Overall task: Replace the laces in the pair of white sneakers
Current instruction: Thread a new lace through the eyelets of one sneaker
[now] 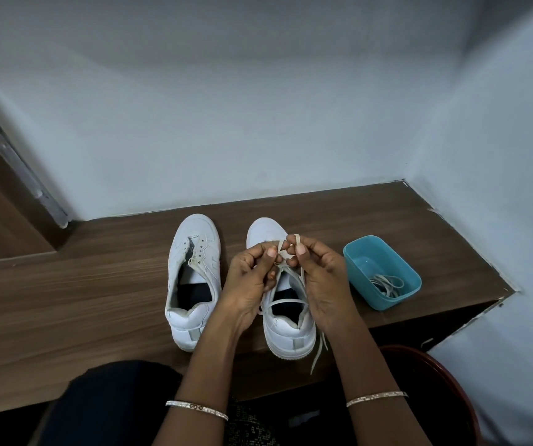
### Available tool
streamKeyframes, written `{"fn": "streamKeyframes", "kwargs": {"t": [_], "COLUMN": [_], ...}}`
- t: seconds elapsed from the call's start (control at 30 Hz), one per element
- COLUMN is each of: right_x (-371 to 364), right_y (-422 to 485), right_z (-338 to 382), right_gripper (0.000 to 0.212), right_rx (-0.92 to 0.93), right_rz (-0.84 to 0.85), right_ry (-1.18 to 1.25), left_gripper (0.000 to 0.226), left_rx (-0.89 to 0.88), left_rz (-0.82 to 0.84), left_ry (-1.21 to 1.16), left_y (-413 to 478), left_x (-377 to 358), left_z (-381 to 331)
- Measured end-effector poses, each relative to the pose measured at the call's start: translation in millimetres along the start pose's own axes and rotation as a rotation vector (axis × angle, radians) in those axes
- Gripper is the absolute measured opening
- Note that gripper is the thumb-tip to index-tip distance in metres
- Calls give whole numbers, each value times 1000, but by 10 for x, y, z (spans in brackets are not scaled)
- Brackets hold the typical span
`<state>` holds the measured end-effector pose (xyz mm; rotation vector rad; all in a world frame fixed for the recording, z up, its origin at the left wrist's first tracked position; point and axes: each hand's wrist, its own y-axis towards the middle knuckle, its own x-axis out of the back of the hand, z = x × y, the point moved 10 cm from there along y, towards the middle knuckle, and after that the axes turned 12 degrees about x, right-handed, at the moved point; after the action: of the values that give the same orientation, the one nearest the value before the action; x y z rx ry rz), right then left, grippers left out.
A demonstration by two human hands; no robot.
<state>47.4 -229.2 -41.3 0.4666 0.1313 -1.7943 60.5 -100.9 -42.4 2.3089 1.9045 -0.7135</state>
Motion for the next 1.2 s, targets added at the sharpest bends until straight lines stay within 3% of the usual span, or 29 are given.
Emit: {"fn": "streamKeyframes", "kwargs": {"t": [0.23, 0.4, 0.63, 0.73, 1.03, 1.2], "right_x": [-19, 107, 20, 2, -64, -38], "right_y": [6, 6, 0, 8, -5, 24], "right_z": [40, 30, 71, 79, 41, 103], "right_gripper": [15, 16, 10, 11, 23, 16], "right_rx": [73, 36, 61, 66, -44, 70], "right_rz": [75, -24, 61, 81, 189, 116], "right_ry": [-177, -179, -171, -170, -101, -217], "left_gripper": [5, 12, 34, 29, 12, 15], "left_rx": [24, 21, 58, 70, -57, -136], "left_rz": [-18, -17, -5, 19, -87, -69], "left_ry": [45, 70, 61, 65, 52, 167], "left_y": [-21, -3, 17, 9, -29, -67], "left_x": [68, 100, 120, 87, 141, 64], "left_z": [16, 8, 33, 35, -70, -141]}}
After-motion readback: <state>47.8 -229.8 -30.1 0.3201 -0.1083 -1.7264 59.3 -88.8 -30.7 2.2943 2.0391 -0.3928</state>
